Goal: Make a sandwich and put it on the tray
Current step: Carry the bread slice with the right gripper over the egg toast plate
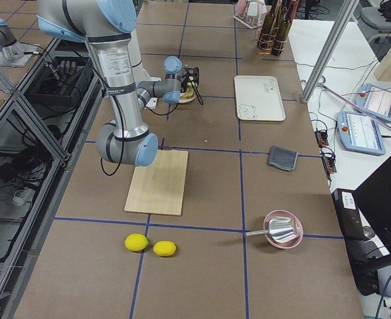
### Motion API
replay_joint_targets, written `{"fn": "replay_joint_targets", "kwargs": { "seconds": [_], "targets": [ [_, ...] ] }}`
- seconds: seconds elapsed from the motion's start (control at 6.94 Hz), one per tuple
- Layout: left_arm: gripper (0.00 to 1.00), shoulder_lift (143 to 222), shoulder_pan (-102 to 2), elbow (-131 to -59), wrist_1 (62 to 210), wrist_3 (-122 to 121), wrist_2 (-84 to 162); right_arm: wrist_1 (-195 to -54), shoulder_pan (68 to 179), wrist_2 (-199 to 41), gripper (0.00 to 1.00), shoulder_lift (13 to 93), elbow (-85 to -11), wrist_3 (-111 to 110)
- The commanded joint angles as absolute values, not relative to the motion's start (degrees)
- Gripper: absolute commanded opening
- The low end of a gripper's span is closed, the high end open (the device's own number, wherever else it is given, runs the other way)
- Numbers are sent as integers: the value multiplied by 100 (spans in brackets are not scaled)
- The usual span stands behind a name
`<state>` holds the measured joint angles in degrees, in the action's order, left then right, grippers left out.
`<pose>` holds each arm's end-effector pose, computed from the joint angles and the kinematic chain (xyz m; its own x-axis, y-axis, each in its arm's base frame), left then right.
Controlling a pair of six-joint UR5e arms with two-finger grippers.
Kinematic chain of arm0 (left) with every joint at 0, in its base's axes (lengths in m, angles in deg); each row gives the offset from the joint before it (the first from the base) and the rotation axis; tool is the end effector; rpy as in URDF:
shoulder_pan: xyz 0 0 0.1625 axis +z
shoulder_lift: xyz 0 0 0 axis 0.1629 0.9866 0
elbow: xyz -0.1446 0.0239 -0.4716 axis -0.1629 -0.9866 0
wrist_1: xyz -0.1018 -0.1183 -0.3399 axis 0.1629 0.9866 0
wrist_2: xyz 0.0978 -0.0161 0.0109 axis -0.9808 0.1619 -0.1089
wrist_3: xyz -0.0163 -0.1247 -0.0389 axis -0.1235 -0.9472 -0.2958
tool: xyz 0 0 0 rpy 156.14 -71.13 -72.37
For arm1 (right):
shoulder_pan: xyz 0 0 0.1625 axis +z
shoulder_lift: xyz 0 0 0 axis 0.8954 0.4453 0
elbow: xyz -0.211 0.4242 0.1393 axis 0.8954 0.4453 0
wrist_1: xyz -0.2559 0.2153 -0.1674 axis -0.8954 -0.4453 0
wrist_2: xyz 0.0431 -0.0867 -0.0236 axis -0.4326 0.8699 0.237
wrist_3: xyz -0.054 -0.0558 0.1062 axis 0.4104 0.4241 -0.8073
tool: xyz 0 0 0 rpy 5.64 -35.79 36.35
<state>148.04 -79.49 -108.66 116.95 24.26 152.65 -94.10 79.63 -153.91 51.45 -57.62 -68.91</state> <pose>-0.0329 -0.3357 0.7183 0.6873 0.2734 -0.6730 -0.1391 0.9589 0.2475 -0.5648 -0.2831 0.3491 0.2063 -0.0336 0.9779 -0.1299 0.9896 0.0614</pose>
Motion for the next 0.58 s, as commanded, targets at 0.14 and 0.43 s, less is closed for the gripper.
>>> {"fn": "replay_joint_targets", "kwargs": {
  "seconds": [0.14, 0.43],
  "targets": [
    [100, 14797, -7948, -10861, 11688, 2426, 15266, -9433, 7911, -15454, 0, 5269, -5703, -6855],
    [100, 14797, -7948, -10799, 11697, 2426, 15266, -9433, 7894, -15411, 28, 5279, -5737, -6873]
  ]
}}
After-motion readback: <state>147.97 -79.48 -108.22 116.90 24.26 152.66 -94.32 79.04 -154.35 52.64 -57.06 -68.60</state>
